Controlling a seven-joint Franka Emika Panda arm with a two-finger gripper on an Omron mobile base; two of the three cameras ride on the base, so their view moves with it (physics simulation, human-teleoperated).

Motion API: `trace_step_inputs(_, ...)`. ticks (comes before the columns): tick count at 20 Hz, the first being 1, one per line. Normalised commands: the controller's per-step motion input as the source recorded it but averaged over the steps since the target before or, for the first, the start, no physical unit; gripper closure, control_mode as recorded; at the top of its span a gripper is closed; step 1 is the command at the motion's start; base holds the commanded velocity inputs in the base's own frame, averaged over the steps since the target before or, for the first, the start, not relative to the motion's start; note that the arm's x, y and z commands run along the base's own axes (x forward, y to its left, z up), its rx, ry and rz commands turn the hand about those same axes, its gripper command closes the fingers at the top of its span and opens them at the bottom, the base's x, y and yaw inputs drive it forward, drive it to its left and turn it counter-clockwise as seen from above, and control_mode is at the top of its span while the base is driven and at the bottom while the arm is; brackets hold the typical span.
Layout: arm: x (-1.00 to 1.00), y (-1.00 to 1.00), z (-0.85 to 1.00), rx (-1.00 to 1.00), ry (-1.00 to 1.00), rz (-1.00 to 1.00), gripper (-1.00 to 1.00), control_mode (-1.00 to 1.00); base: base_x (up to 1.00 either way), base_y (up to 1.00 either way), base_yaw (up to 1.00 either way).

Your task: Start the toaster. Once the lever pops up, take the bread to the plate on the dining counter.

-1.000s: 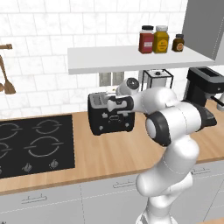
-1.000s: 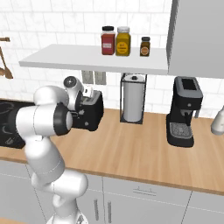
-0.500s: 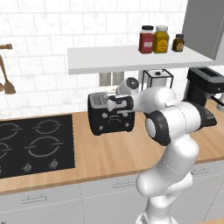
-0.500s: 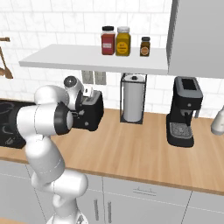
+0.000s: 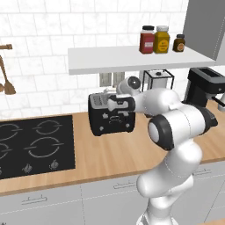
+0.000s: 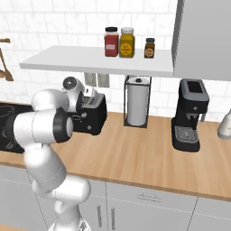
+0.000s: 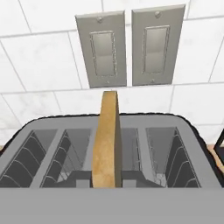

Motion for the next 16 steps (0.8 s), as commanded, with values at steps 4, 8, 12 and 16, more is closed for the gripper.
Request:
trace_step_inputs(4, -0.16, 0.0, 0.15, -0.02, -0.1, 0.0, 1.0, -1.0, 0.0, 0.0, 0.0)
trace_step_inputs(8, -0.25, 0.03, 0.12, -0.05, -0.17, 0.01, 1.0, -1.0, 0.0, 0.0, 0.0)
trace_step_inputs(12, -0.3, 0.07, 0.07, -0.06, -0.19, 0.01, 1.0, -1.0, 0.0, 0.0, 0.0)
trace_step_inputs(16, -0.24, 0.01, 0.55, -0.01, -0.13, 0.02, 1.0, -1.0, 0.0, 0.0, 0.0)
